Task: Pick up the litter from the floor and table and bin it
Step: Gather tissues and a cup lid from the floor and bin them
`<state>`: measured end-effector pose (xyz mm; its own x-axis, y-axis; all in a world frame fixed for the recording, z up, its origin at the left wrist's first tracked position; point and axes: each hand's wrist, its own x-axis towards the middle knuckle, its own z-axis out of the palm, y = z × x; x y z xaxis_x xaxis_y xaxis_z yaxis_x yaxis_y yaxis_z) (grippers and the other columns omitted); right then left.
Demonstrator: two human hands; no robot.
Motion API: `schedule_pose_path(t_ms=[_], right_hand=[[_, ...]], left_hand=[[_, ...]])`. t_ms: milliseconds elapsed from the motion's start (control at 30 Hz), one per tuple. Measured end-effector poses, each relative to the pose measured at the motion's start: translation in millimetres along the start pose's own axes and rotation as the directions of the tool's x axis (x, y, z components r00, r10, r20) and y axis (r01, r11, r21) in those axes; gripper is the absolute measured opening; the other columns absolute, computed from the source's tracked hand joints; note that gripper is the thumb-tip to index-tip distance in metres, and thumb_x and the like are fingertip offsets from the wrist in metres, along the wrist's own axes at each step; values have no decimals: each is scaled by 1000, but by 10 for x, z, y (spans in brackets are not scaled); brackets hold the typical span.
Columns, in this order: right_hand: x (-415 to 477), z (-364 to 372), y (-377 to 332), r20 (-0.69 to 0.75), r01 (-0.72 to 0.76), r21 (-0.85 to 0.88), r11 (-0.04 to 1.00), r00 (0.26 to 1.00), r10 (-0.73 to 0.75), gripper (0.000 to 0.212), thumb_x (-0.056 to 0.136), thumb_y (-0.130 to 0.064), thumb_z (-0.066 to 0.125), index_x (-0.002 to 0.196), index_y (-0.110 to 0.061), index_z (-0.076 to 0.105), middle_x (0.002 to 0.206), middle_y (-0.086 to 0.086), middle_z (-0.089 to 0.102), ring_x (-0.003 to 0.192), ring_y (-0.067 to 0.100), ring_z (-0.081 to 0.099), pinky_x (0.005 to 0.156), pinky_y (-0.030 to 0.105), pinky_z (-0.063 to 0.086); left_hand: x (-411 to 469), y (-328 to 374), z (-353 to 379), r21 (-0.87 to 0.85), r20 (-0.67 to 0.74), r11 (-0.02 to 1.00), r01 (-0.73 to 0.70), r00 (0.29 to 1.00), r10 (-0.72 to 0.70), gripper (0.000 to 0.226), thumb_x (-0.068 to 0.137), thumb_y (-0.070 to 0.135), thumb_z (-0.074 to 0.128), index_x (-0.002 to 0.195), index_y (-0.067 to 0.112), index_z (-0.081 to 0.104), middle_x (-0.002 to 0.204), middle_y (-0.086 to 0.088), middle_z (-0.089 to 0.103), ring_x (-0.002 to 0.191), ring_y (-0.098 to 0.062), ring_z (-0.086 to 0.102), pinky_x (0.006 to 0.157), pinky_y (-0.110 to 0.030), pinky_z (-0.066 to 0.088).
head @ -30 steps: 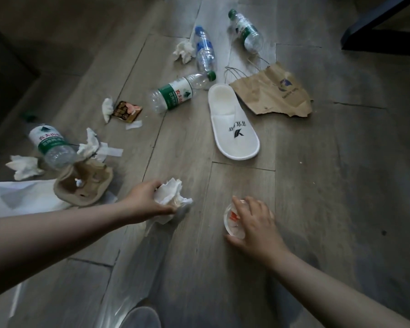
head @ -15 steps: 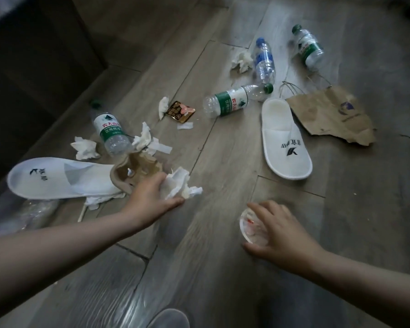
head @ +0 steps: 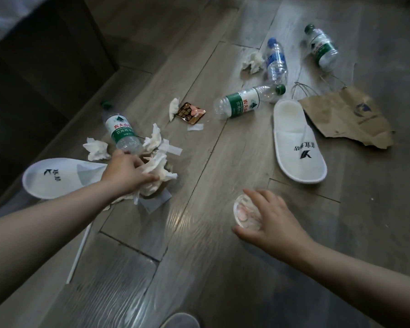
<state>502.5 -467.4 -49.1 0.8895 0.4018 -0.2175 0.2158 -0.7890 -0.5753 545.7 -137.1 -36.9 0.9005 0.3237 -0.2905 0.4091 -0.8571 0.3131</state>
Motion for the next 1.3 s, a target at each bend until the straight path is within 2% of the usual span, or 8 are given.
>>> schedule_pose_path(t_ms=[133, 300, 500, 667, 800, 933, 1067, 1300], right_hand=[[22, -49, 33, -10, -31, 20, 999, 999, 32, 84, 74, -56, 69, 145, -31, 32, 135, -8, 40, 124, 14, 34, 102, 26, 31], [24, -66, 80, -16, -49, 44, 998, 999, 50, 84, 74, -56, 69, 145, -31, 32, 134, -9, 40, 124, 13, 34, 99, 25, 31], [-7, -54, 177, -25, -84, 42, 996, 996, 86, 88, 72, -58, 69, 146, -30, 31, 132, -9, 41, 122, 14, 35, 101, 27, 33], [-54, -124, 299, -69, -118, 95, 988, 990, 125, 88, 70, -56, 70, 145, -31, 33, 130, -11, 42, 124, 13, 35, 95, 22, 29], [-140, -269, 445, -125, -174, 159, 972, 973, 195, 86, 71, -56, 72, 145, -33, 34, 130, -14, 40, 124, 9, 36, 94, 23, 29], [-254, -526, 573, -195, -243, 237, 941, 937, 291, 86, 71, -53, 73, 144, -32, 35, 131, -15, 40, 125, 8, 37, 97, 25, 33], [-416, -896, 599, -307, -327, 280, 903, 860, 407, 82, 69, -47, 77, 141, -29, 41, 128, -7, 44, 121, 15, 41, 96, 27, 34], [-934, -1830, -15, -320, -496, 418, 761, 704, 634, 84, 68, -45, 77, 141, -24, 42, 132, 2, 46, 123, 23, 44, 104, 37, 37]], left_hand=[[68, 14, -44, 109, 89, 991, 76, 992, -86, 38, 65, 59, 77, 79, 26, 67, 107, -8, 62, 107, -33, 52, 88, -38, 45], [7, 102, 76, -176, 203, 977, 118, 976, -81, 35, 67, 41, 83, 71, 9, 69, 65, 5, 58, 65, -15, 53, 54, -25, 34], [-60, 242, 166, -358, 207, 925, 125, 977, -52, 36, 69, 35, 84, 70, 9, 58, 66, -10, 42, 61, -19, 39, 57, -30, 26], [-170, 495, 208, -398, 227, 913, 92, 974, 1, 36, 71, 34, 82, 57, 11, 59, 48, 7, 46, 52, -11, 41, 49, -25, 27], [-287, 802, 239, -475, 220, 879, 36, 972, 79, 37, 72, 33, 81, 74, -2, 68, 62, -4, 57, 57, -14, 49, 53, -25, 33], [-378, 1226, 181, -548, 213, 836, 26, 971, 110, 24, 70, 30, 82, 71, 9, 70, 58, 3, 64, 48, -1, 57, 42, -12, 38], [-508, 1707, 18, -594, 267, 799, 97, 960, 82, 23, 72, 22, 82, 82, 3, 73, 75, -10, 73, 67, -19, 68, 57, -25, 52], [-1124, 2464, -868, -581, 346, 802, 139, 934, 89, 21, 71, 20, 83, 75, 3, 71, 67, -10, 71, 60, -19, 64, 59, -30, 49]])
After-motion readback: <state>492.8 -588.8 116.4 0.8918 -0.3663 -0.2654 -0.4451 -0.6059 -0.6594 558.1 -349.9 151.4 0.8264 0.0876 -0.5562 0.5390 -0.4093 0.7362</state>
